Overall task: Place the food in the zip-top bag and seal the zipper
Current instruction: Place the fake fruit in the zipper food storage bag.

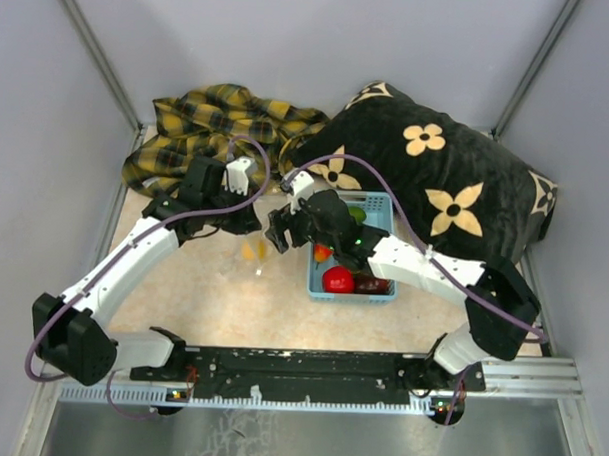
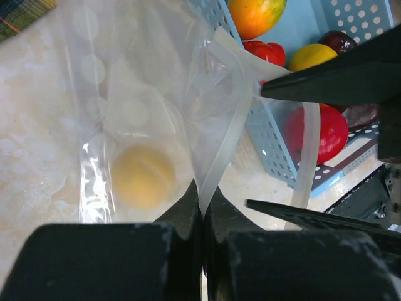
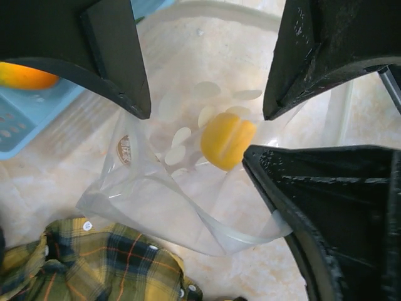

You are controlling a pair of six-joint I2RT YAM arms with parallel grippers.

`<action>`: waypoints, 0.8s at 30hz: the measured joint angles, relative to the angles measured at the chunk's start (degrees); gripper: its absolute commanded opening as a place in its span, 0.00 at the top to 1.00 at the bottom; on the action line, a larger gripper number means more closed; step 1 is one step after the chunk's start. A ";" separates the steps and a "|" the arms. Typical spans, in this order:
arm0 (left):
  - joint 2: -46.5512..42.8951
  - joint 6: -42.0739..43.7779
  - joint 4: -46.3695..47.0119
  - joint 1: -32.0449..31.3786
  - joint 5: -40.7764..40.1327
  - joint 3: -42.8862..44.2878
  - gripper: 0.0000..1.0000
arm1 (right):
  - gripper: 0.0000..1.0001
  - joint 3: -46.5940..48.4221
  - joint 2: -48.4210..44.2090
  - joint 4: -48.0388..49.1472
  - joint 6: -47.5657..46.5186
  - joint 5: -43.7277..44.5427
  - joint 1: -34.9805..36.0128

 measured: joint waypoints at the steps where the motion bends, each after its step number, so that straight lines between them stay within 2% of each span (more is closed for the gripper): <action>1: 0.20 -0.11 0.02 0.44 0.39 0.00 1.00 | 0.30 0.15 -0.96 -0.87 0.11 0.26 0.00; 9: 1.99 -0.85 0.04 1.68 2.95 0.00 1.00 | 0.32 0.87 -8.63 -7.63 3.21 8.31 0.00; 12: 1.99 -0.87 0.09 1.79 3.13 0.00 1.00 | 0.33 1.79 -8.28 -10.40 4.46 10.93 0.00; 16: 1.99 -0.92 0.13 1.95 3.41 0.00 1.00 | 0.40 2.54 -6.12 -12.90 5.44 12.72 0.00; 19: 1.97 -0.92 0.20 2.03 3.69 0.00 1.00 | 0.51 2.84 -3.67 -13.99 5.55 13.81 0.00; 24: 1.49 -0.90 0.33 2.08 3.69 0.00 1.00 | 0.90 4.61 0.13 -16.81 5.11 15.08 0.00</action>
